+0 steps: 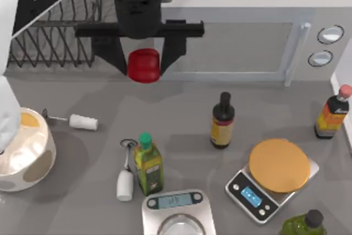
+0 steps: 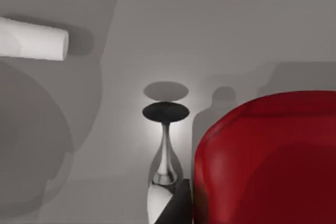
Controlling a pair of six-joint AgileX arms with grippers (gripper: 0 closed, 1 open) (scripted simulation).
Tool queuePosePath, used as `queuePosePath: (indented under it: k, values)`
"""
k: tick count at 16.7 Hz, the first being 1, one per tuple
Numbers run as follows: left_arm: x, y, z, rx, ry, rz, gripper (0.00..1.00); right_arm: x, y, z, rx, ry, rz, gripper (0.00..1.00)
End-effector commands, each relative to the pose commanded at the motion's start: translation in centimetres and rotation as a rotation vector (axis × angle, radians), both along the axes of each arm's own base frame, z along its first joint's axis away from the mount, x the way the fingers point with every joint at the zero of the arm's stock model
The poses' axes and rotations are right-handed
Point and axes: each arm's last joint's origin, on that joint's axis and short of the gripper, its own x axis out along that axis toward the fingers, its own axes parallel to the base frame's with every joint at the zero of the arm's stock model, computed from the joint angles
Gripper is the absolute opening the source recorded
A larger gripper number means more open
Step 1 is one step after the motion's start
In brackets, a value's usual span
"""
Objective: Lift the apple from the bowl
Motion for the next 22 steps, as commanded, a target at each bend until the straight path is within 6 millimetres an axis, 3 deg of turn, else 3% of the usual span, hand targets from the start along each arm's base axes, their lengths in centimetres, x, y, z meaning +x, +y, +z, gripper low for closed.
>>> queuePosePath:
  k: [3,12,17,22]
  values:
    - [0.2,-0.1,-1.6,0.0,-0.001,0.0,0.0,0.0,0.0,0.0,0.0,0.0,0.0,1.0]
    - [0.0,-0.2,-10.3,-0.003,-0.007,0.0,0.0,0.0,0.0,0.0,0.0,0.0,0.0,1.0]
    - [0.0,-0.1,-10.9,-0.002,-0.004,0.0,0.0,0.0,0.0,0.0,0.0,0.0,0.0,1.0]
    - [0.0,-0.1,-10.9,-0.002,-0.004,0.0,0.38,0.0,0.0,0.0,0.0,0.0,0.0,1.0]
